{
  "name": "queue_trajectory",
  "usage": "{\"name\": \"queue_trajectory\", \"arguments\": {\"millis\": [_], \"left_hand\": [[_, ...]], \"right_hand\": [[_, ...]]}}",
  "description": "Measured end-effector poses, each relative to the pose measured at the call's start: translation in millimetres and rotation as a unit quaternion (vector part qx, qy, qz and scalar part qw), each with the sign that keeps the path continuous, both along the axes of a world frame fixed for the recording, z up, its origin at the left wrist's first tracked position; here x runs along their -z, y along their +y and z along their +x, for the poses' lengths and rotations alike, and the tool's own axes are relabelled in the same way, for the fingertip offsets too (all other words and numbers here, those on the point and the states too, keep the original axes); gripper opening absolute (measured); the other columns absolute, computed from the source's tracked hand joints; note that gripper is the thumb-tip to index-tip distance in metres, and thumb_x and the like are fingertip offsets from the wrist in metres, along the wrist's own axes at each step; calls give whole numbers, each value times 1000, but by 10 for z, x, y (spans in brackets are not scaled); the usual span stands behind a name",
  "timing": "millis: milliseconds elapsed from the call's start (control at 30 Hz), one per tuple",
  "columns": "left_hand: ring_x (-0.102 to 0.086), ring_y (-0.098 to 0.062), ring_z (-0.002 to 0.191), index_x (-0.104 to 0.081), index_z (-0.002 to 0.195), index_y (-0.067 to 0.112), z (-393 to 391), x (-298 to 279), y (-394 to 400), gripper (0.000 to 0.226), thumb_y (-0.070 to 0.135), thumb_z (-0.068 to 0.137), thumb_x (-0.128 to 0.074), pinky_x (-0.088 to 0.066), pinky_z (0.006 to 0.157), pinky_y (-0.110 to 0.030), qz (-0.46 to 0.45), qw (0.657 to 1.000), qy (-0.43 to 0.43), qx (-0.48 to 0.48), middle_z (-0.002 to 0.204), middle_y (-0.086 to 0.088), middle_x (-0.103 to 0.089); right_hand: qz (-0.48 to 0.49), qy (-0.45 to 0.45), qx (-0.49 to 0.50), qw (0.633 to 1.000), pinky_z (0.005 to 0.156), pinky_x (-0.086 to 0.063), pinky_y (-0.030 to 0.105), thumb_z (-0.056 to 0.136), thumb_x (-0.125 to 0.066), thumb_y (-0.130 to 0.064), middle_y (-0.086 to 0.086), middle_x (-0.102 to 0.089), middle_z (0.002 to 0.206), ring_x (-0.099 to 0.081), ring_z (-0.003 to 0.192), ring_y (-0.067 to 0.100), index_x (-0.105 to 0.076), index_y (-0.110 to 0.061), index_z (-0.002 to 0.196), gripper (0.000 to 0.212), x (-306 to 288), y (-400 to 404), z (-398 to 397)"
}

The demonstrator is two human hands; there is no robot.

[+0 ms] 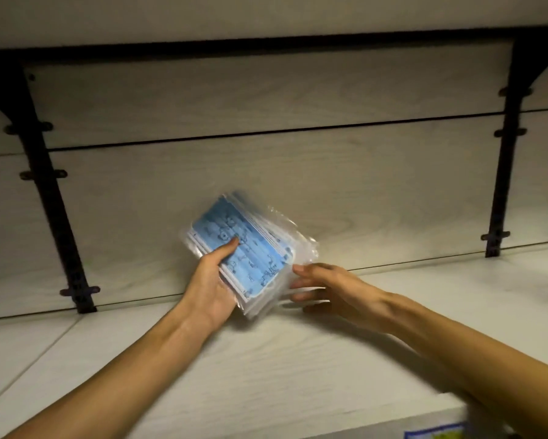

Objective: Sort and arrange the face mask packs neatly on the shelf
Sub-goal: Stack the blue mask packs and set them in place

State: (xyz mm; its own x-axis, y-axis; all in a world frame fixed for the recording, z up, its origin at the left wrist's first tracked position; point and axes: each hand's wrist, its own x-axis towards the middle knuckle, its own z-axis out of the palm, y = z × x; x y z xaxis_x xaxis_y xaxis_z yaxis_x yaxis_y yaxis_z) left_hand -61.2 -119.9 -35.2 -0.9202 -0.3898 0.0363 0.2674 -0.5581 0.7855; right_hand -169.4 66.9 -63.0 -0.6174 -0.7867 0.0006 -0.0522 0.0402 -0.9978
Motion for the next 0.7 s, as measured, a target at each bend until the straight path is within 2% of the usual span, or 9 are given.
{"name": "queue_trajectory", "arguments": {"millis": [67,167,267,367,433,500,533,633,700], "left_hand": [[-74,-32,104,-64,128,7,-50,-67,140,35,20,96,-60,-53,86,-50,16,1000,17,18,118,-16,-74],[-69,-38,112,-62,131,3,-153,-116,489,39,23,97,-57,-50,100,-55,9,999,18,38,120,-21,-72],[-65,-37,120,-59,133,-1,-255,-117,784,44,25,97,-54,-44,109,-52,-29,997,26,69,126,-21,-69],[-61,-34,126,-60,133,-2,-365,-114,875,45,22,95,-56,-42,113,-49,-81,994,40,61,130,-19,-67],[-60,-32,127,-62,128,-2,-457,-100,877,40,16,93,-58,-42,114,-45,-92,993,49,47,131,-19,-67],[-61,-33,126,-62,128,-4,-556,-75,895,44,13,88,-64,-43,114,-46,-125,990,37,48,131,-20,-66],[-61,-34,126,-59,132,-6,-601,-60,925,50,13,86,-66,-43,113,-48,-161,985,23,48,130,-21,-67],[-67,-33,118,-60,130,-4,-700,-23,1049,50,11,84,-74,-48,108,-49,-292,955,-22,45,123,-17,-72],[-73,-27,104,-67,120,2,-749,30,1133,38,9,84,-76,-56,96,-40,-348,936,-52,25,115,-14,-75]], "right_hand": [[-61,-40,-25,997,108,-46,44,91,-68,-41,11,-68,129,-65,120,28,-62,-12,132,51,-7,44,57],[-145,-68,41,986,105,-47,47,93,-67,-24,20,-69,123,-67,111,33,-62,-1,129,43,-11,126,90],[-173,-21,126,976,94,-56,45,92,-67,-15,16,-74,113,-72,102,31,-65,-3,118,29,-35,385,13],[-160,54,243,955,77,-61,34,88,-70,-10,8,-78,90,-74,82,21,-71,-10,90,2,-99,775,-169],[-140,92,281,945,78,-59,35,86,-72,-8,2,-78,85,-73,82,19,-71,-12,87,4,-156,1033,-337],[-119,106,295,942,84,-56,40,86,-72,-10,5,-78,93,-72,89,23,-72,-12,91,6,-220,1262,-479],[-113,119,296,941,83,-55,38,87,-70,-10,5,-78,94,-71,88,22,-72,-11,91,5,-240,1375,-537],[-119,144,273,944,66,-50,12,90,-62,-5,-5,-79,89,-72,79,6,-75,-14,88,17,-267,1633,-615],[-105,140,263,949,64,-50,11,90,-61,-5,-4,-79,92,-73,81,6,-75,-15,90,17,-175,1760,-643]]}}
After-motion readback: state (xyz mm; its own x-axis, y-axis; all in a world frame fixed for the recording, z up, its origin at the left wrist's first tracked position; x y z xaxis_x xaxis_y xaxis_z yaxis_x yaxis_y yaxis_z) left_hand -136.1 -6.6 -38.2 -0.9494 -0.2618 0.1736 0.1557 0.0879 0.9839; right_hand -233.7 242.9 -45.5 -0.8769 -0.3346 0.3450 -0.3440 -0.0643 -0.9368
